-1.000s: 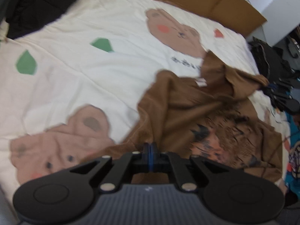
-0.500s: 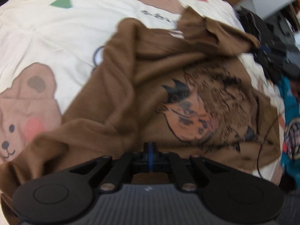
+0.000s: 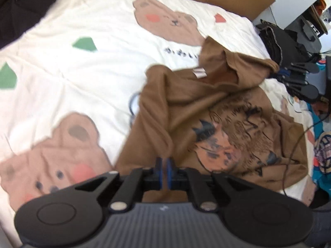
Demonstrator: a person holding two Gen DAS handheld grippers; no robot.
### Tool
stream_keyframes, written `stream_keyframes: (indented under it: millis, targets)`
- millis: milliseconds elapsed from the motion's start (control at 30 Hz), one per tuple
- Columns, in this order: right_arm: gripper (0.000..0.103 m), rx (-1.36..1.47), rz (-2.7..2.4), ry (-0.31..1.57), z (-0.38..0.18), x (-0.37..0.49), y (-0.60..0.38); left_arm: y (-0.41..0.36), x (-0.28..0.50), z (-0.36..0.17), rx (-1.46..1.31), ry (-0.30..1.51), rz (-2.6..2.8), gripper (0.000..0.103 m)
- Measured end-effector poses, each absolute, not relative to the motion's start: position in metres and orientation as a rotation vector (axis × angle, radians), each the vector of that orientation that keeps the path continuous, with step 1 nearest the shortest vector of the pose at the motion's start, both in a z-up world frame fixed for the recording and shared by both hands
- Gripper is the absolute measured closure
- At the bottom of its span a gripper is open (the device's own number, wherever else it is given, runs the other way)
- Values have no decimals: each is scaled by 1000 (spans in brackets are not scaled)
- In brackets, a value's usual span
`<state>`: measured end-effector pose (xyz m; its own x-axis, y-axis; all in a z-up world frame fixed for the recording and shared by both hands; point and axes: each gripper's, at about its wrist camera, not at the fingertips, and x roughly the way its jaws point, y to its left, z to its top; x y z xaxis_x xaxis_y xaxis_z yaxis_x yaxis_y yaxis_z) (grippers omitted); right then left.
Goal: Fold clothes
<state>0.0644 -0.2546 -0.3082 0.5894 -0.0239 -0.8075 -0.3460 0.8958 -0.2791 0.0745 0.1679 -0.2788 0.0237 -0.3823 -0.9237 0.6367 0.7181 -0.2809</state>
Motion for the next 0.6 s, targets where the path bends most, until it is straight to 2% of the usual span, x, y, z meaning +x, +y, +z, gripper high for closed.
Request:
stream_keyframes:
  millis: [100, 133, 167, 233, 367, 600]
  targets:
    - [96, -439, 196, 929, -309, 65, -254, 165, 81, -284, 257, 1327, -828, 83]
    - [96, -441, 196, 928, -309, 64, -254, 163, 81, -289, 270, 1332, -835, 73]
    - [96, -443, 196, 928, -309, 64, -255, 161, 81, -294, 287, 1339, -838, 70]
    - [96, -446, 196, 928, -309, 65, -255, 160, 82, -303, 297, 1366, -860, 71]
    - [96, -448, 196, 929, -309, 65, -255, 156, 80, -320, 330, 1410, -901, 83]
    - [96, -454, 199, 933, -312, 66, -254, 154, 74, -326, 346, 1422, -884, 90]
